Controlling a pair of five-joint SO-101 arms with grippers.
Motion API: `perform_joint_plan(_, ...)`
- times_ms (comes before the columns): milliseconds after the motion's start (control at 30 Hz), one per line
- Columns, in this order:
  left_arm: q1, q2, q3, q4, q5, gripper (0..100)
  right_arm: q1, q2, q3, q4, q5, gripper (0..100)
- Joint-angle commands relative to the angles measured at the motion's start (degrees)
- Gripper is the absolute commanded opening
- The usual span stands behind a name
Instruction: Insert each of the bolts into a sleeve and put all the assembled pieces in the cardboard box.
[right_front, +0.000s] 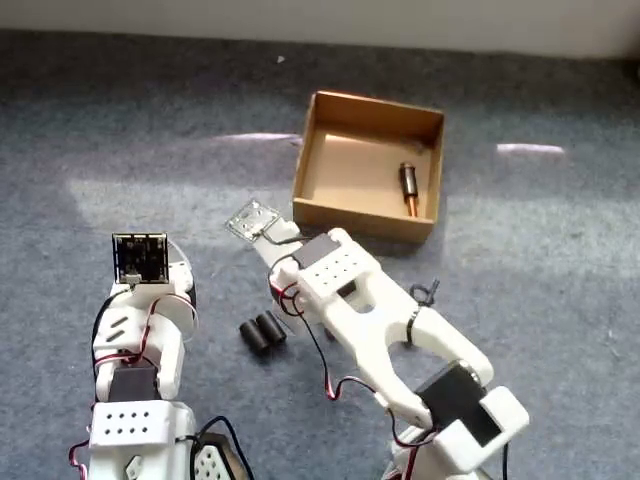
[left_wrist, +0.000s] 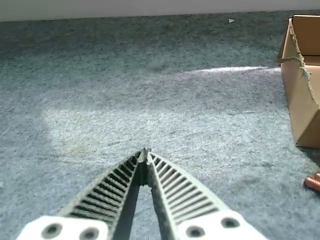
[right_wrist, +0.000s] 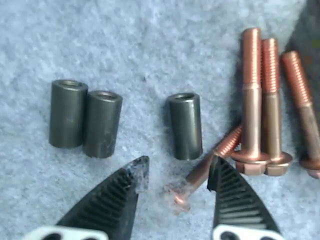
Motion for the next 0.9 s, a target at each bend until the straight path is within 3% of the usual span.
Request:
perform_joint_plan(0, -0.48, -0.48, 1.71, -1.41, -0.62, 1, -0.57, 2.15, -5.32, -1.27, 0.70, 18.7)
perform_joint_plan(667, -0.40, -0.48, 1.71, -1.41, -0.62, 1, 1.98, 14.81, -9.63, -5.41, 7.91, 18.2)
perform_joint_plan(867, -0.40, -0.48, 1.71, -1.41, -0.62, 1, 1.80, 16.22, -9.80, -5.41, 7.91, 1.2)
